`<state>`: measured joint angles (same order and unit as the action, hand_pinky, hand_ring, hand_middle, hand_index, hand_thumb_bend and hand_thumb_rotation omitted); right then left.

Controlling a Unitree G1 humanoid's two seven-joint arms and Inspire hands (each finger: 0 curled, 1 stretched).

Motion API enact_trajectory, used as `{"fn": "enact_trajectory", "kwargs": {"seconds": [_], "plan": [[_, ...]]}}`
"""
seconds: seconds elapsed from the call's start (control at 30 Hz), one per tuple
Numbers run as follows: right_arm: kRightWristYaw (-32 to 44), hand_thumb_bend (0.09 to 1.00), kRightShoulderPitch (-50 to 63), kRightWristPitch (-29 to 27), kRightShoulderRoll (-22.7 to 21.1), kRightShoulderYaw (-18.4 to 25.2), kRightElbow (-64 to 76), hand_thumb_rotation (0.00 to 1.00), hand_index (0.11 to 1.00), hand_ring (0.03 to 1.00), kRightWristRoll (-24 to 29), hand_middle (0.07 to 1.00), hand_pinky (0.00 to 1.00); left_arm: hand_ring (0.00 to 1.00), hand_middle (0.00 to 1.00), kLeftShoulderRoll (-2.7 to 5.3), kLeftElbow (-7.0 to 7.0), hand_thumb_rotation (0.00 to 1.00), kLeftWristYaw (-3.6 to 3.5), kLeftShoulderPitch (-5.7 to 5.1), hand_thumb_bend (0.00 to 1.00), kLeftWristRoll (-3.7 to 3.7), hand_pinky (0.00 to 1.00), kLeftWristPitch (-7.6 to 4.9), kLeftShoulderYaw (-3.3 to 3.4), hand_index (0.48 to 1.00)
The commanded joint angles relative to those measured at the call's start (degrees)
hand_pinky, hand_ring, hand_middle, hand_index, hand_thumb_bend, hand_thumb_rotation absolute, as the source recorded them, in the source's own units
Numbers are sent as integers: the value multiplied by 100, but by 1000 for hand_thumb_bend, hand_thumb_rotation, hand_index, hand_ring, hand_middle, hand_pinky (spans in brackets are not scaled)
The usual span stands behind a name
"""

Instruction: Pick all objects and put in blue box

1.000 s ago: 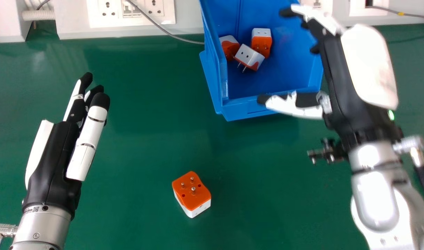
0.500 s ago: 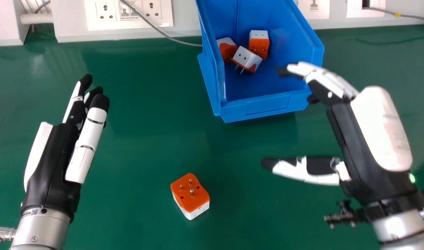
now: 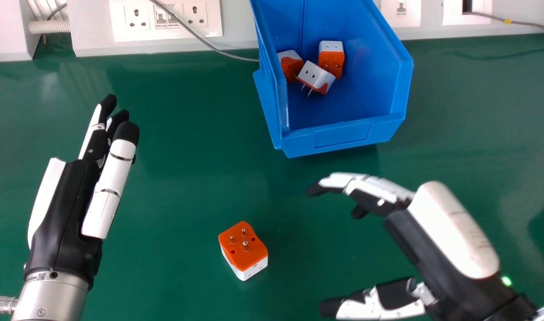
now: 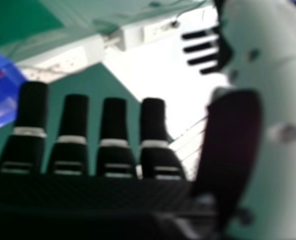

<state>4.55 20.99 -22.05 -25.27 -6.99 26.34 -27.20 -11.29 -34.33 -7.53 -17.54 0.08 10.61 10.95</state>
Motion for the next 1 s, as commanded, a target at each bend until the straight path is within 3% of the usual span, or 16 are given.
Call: {"fn": "enact_trajectory", "kwargs": {"seconds": [0.0,0.47,0.97], "plan": [[64,674,-167,-170,14,-40,-74,0,739,768,84,789,610,963,973,-13,-123,1000,-4,-3,549,-27,905,-42,18,992],[1146,691,-1304,250,104,-532,-600,17,761,778,153,801,626,964,974,-17,-166,1000,5,-18,552,-9,907,-17,8,993],[1881,727,-2611,967,295,-1293,-1300,1,787,817,-298,832,665,964,974,-41,-146,1000,12,5,551,24,908,-1,9,993]]}}
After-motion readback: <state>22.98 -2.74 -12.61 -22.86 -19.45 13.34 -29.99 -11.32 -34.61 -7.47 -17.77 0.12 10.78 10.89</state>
